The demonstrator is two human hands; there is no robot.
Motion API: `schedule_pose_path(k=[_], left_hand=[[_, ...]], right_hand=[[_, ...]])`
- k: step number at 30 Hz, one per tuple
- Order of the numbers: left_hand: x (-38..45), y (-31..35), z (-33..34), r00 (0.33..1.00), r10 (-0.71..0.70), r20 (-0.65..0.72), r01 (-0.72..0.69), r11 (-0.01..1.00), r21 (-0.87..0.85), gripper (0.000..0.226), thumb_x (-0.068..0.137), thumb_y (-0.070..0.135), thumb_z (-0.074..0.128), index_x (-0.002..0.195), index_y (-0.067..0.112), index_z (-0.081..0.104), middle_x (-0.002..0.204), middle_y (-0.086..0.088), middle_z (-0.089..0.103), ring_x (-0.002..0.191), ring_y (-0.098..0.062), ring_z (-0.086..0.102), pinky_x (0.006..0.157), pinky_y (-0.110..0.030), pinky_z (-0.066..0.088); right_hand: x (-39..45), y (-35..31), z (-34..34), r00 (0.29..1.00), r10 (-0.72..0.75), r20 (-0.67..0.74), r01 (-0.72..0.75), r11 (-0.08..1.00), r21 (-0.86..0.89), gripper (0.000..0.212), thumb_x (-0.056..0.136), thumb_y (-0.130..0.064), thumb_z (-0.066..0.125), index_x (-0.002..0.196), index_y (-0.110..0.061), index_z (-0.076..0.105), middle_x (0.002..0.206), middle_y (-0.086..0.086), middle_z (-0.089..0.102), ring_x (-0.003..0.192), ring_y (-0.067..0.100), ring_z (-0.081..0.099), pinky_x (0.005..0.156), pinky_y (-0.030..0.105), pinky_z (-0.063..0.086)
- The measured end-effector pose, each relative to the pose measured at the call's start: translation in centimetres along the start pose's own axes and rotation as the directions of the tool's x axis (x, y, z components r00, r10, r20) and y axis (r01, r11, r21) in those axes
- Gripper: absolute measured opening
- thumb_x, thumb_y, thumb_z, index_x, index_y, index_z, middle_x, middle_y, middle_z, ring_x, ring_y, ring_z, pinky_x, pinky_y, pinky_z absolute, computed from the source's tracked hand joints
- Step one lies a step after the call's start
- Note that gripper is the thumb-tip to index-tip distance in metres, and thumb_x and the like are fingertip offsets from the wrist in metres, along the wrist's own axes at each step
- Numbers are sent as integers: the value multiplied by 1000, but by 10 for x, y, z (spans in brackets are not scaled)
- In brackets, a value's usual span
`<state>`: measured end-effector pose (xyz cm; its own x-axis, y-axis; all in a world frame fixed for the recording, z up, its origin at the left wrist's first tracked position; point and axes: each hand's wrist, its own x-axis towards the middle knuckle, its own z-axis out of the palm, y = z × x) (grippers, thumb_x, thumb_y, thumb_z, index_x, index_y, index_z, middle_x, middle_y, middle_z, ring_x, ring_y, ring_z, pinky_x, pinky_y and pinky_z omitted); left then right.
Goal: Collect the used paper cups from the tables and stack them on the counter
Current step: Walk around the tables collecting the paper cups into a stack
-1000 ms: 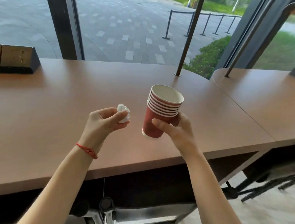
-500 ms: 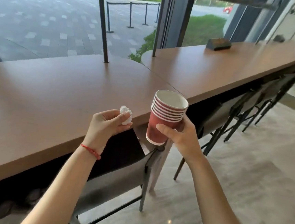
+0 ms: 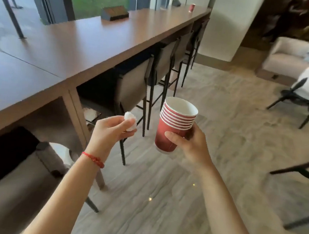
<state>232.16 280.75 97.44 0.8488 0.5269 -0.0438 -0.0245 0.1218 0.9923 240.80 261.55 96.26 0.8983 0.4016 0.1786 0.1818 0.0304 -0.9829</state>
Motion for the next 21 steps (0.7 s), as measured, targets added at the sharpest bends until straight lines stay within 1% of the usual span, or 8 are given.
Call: schedule_pose_path(k=[3, 6, 9, 12, 14, 17, 19, 21], left_hand=[[8, -9, 45, 995, -27, 97, 27, 1000, -1, 8, 79, 22, 68, 76, 16, 72, 87, -9, 72, 77, -17, 71, 62, -17, 53], [21, -16, 82, 976, -56, 209, 56, 998, 6, 13, 80, 19, 68, 78, 6, 71, 86, -13, 69, 76, -17, 71, 65, -19, 54], [38, -22, 116, 957, -80, 279, 85, 996, -5, 12, 77, 20, 70, 77, 9, 72, 85, -11, 71, 76, -18, 71, 64, -19, 55], [60, -29, 151, 928, -88, 362, 102, 995, -19, 9, 78, 19, 69, 78, 10, 72, 80, -6, 73, 77, -19, 71, 64, -19, 55], [80, -32, 175, 908, -98, 407, 111, 994, -9, 8, 79, 18, 68, 77, 12, 72, 79, -4, 73, 77, -19, 71, 64, -20, 55], [116, -36, 209, 884, -107, 455, 116, 993, 8, 10, 79, 19, 68, 77, 10, 72, 81, -4, 73, 77, -19, 71, 64, -21, 55], [144, -38, 230, 869, -118, 480, 127, 992, 14, 10, 81, 18, 67, 78, 10, 71, 81, -3, 73, 76, -18, 71, 64, -19, 55], [175, -40, 249, 856, -117, 504, 122, 992, 24, 11, 82, 17, 66, 76, 9, 71, 79, -1, 71, 77, -18, 71, 65, -19, 54]], right_hand=[[-6, 5, -46, 994, 23, -107, -25, 1000, -12, 43, 59, -21, 81, 98, -26, 62, 92, -17, 72, 88, 1, 67, 70, 13, 50], [-10, 11, -80, 978, 40, -207, -42, 999, -2, 44, 58, -23, 81, 98, -25, 61, 91, -18, 72, 87, -1, 66, 70, 12, 49], [-8, 20, -106, 955, 63, -289, -63, 998, 9, 47, 55, -26, 82, 97, -24, 61, 90, -17, 72, 87, 1, 66, 72, 15, 50], [1, 27, -129, 933, 73, -352, -78, 997, 1, 44, 58, -20, 80, 98, -24, 60, 90, -18, 72, 88, 1, 66, 73, 16, 51], [14, 31, -145, 918, 71, -389, -82, 997, -12, 44, 59, -19, 79, 99, -23, 60, 91, -17, 72, 89, 2, 66, 75, 18, 51], [43, 36, -169, 899, 71, -433, -89, 996, -22, 45, 60, -18, 78, 100, -23, 60, 91, -16, 72, 90, 2, 66, 76, 17, 51], [66, 40, -184, 887, 72, -456, -89, 996, -17, 47, 60, -18, 78, 103, -22, 59, 94, -13, 72, 93, 4, 66, 78, 19, 52], [93, 44, -199, 874, 80, -479, -96, 995, -8, 49, 61, -18, 78, 106, -20, 59, 99, -7, 71, 96, 8, 66, 82, 23, 53]])
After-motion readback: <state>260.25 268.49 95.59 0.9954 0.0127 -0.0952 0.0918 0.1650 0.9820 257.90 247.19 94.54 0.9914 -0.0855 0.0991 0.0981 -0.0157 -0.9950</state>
